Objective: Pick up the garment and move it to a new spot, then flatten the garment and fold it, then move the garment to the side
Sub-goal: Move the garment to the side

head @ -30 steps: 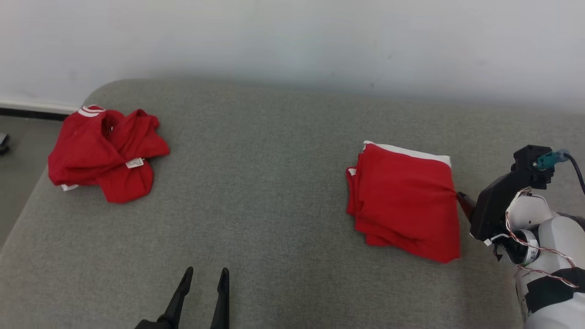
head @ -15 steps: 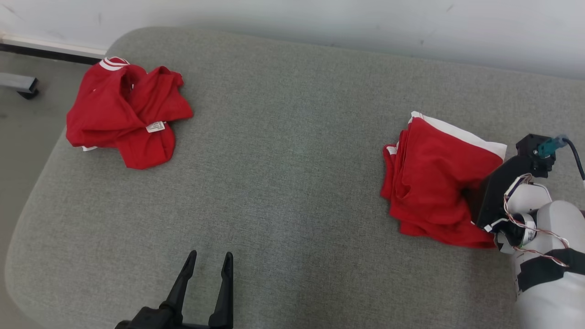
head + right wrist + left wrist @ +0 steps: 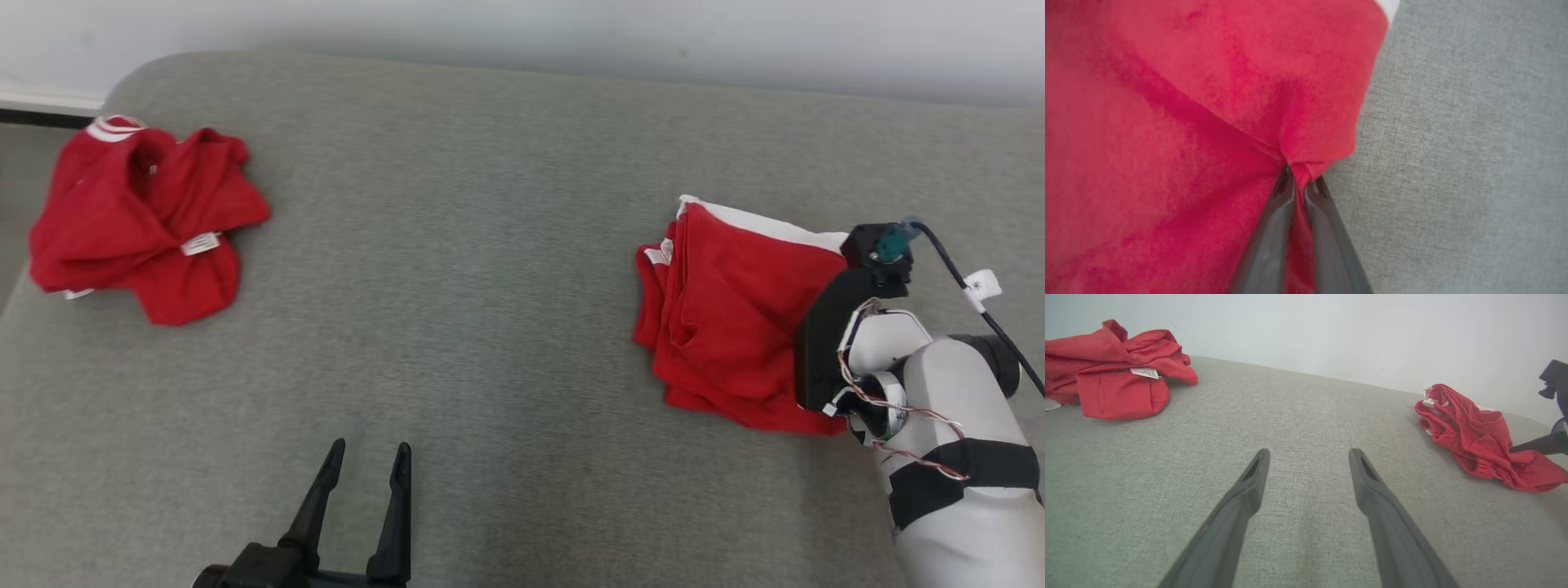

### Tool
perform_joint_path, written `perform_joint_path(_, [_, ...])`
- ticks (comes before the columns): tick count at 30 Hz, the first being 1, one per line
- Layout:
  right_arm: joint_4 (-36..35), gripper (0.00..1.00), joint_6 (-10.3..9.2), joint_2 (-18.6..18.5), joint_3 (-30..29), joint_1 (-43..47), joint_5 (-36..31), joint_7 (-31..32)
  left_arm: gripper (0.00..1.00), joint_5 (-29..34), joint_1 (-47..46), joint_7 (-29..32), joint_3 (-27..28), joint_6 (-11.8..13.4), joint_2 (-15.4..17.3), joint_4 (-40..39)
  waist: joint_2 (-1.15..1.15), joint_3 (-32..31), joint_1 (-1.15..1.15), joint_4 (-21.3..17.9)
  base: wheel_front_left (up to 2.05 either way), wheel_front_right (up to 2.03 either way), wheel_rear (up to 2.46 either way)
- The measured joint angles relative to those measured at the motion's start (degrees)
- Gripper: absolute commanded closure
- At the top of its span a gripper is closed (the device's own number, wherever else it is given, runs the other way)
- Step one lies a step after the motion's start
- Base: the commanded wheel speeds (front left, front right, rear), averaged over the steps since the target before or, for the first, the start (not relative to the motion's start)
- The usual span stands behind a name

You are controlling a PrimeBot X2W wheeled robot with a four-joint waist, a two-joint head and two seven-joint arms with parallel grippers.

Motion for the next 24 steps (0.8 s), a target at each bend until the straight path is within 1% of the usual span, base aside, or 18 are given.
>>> perform_joint_path(2, [-1.7, 1.00, 0.00, -1.7, 3.8, 0.7, 1.3, 1.0, 0.00, 0.3, 0.0, 0.0, 0.4, -0.3, 0.0, -0.5, 0.00, 0.1, 0.00, -1.5, 0.00, 0.00, 0.00])
perform_joint_path(4, [-3.5, 1.00, 0.00, -4.1, 7.6, 1.2, 3.2, 1.9, 0.00, 1.0, -0.4, 0.0, 0.9, -0.5, 0.0, -1.3, 0.00, 0.3, 0.00, -3.2, 0.00, 0.00, 0.00])
perform_joint_path(6, [-5.5, 1.00, -0.03, -6.9, 11.5, 1.4, 5.1, 2.5, 0.00, 1.9, -0.9, 0.0, 1.4, -0.8, 0.0, -2.4, 0.01, 0.7, 0.01, -5.0, 0.00, 0.00, 0.00])
perform_joint_path(11, [-9.6, 1.00, -0.04, -14.6, 18.5, 1.8, 9.7, 1.6, 0.00, 5.0, -3.5, 0.0, 2.6, -1.5, 0.0, -6.2, 0.01, 2.2, 0.01, -9.7, 0.00, 0.00, 0.00])
perform_joint_path(13, [-10.9, 1.00, -0.05, -17.9, 20.8, 1.7, 11.0, -0.1, 0.00, 6.2, -4.4, 0.0, 2.8, -1.6, 0.0, -7.1, 0.01, 3.0, 0.01, -11.6, 0.00, 0.00, 0.00])
perform_joint_path(16, [-11.8, 1.00, -0.05, -22.3, 22.4, 0.8, 12.3, -3.4, 0.00, 7.7, -5.6, 0.0, 3.2, -2.0, 0.3, -8.2, 0.01, 4.4, 0.01, -14.4, 0.00, 0.00, 0.00])
perform_joint_path(21, [-11.3, 1.00, -0.05, -27.5, 24.7, -0.7, 13.0, -9.8, 0.00, 8.6, -6.9, 0.0, 3.8, -2.1, 2.0, -9.7, 0.01, 7.1, 0.02, -18.7, 0.00, 0.00, 0.00])
perform_joint_path(24, [-10.5, 1.00, -0.05, -30.2, 25.0, -1.7, 13.0, -14.6, 0.00, 9.0, -7.8, 0.0, 3.9, -2.3, 3.0, -10.6, 0.01, 9.0, 0.01, -20.6, 0.00, 0.00, 0.00])
